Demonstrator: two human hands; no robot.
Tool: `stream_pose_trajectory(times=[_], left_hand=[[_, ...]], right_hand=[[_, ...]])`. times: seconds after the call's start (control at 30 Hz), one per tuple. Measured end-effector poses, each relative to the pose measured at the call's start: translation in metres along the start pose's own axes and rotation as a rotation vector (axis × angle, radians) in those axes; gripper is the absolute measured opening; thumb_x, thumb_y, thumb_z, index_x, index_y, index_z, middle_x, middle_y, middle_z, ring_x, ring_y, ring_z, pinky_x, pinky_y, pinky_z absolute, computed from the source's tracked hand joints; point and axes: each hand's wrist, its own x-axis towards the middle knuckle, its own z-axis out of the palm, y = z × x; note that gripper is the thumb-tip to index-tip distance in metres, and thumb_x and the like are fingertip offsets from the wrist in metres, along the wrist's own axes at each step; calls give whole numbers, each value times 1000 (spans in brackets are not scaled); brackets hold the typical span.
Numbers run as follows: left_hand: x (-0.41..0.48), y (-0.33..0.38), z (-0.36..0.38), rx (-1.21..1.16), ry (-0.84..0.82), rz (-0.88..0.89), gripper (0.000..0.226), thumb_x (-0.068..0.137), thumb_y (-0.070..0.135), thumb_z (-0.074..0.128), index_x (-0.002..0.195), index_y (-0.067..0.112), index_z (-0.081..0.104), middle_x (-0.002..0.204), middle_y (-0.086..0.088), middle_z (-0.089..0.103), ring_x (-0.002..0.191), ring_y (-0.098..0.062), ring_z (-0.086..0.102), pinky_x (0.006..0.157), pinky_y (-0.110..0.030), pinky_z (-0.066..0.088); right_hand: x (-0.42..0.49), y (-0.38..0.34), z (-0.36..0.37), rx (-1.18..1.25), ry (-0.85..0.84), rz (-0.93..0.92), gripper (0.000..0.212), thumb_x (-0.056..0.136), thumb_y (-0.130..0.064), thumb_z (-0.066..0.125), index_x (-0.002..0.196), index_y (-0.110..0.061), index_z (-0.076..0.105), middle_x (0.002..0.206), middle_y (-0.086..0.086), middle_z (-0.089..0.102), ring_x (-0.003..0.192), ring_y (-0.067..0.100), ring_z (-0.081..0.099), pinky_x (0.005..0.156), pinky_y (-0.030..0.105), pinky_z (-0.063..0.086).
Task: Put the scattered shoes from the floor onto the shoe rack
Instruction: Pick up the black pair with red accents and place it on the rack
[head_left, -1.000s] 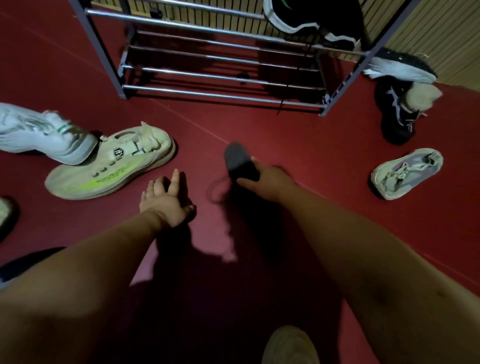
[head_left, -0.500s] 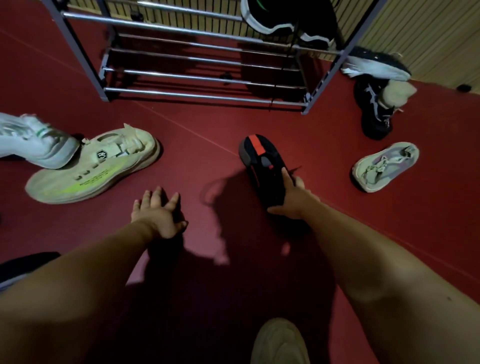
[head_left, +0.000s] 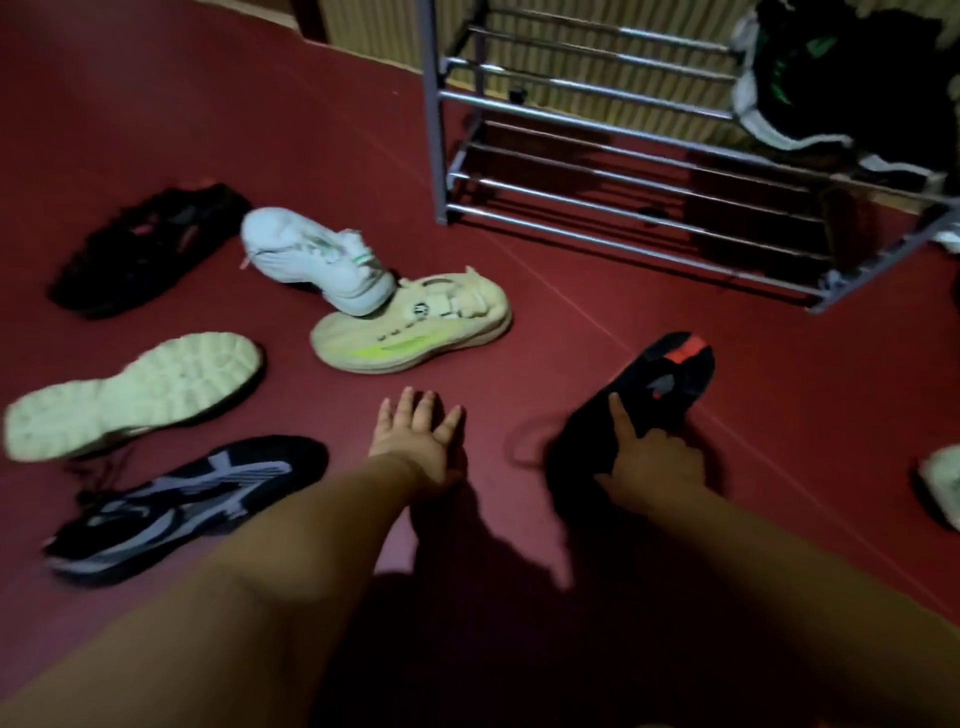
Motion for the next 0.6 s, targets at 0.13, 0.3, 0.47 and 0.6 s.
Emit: stream_pose_trajectory(times=[0.13,0.3,0.47,0.6], left_hand=[[-14,-33,6,27,30,-77,82,90,56,41,149,32,-10,157,-11,-18,141,-36,-23,113,-54,-13],[-30,-87,7,20,48,-232,83,91,55,40,148,31,-15,156,-11,-22,140,-35,-26,113,-55,-12],[-31,-134,-17,-10,95,-358,84,92,54,41,148,30,-15,156,-10,-21,141,-33,-24,114,-54,-11],[-14,-154,-42,-129,149,-397,86,91,54,44,148,30,-16,156,-10,-19,141,-34,-23,114,-53,-11]], right_hand=[[11,-40,-35,-92,155,-180,87,92,-46,48,148,-31,-16,136,13,42,118,30,46,95,41,38],[24,-110,-54,-120,163,-420,88,88,-50,52,147,-37,-12,154,5,15,143,28,13,113,47,19],[28,-148,-86,-174,213,-545,85,90,-44,51,148,-37,-12,159,6,-5,145,31,-9,116,51,5],[33,-179,-107,-169,200,-553,82,91,-38,50,148,-36,-8,159,5,-7,145,32,-11,115,52,5]])
